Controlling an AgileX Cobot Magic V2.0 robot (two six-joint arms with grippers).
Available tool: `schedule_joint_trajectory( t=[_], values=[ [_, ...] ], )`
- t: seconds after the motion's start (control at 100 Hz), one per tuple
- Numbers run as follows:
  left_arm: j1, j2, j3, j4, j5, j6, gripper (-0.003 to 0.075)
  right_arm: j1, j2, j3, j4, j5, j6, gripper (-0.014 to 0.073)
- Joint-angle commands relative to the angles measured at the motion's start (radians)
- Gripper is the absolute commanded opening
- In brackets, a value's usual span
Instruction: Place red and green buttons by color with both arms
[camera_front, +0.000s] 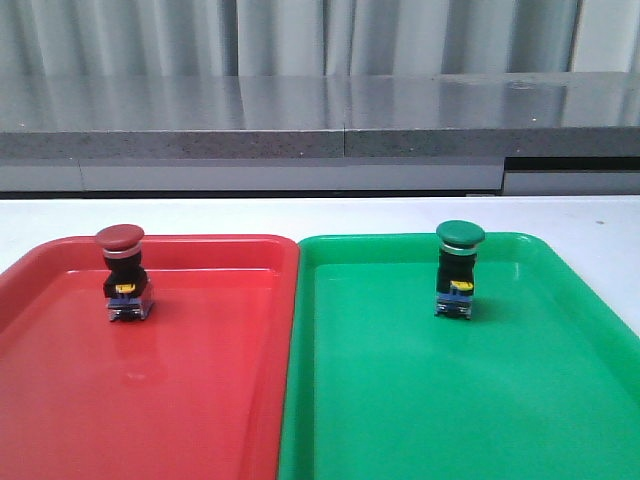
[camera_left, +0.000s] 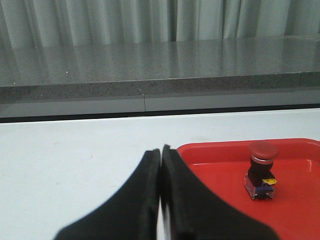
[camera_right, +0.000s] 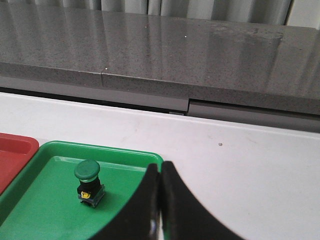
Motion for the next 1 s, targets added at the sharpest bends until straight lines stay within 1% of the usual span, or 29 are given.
schedule_joint_trajectory(
  t=[0.0, 0.68, 0.83, 0.99],
  values=[
    [-0.009, -0.033, 0.026, -0.008, -0.083, -0.009, -0.0019, -0.008, 0.006, -0.025, -0.018, -0.075, -0.002, -0.0067],
    [-0.009, -0.033, 0.026, -0.008, -0.083, -0.009, -0.0019, -0.008, 0.006, -0.025, -0.018, -0.075, -0.002, -0.0067],
    [-0.009, -0.033, 0.026, -0.008, -0.083, -0.009, -0.0019, -0.008, -0.022, -0.007, -0.014, -0.092, -0.044, -0.0067],
    [-0.009, -0.033, 0.026, -0.008, -0.083, -0.009, -0.0019, -0.018, -0.088, 0.076, 0.028, -0.138, -0.107, -0.0067]
  ],
)
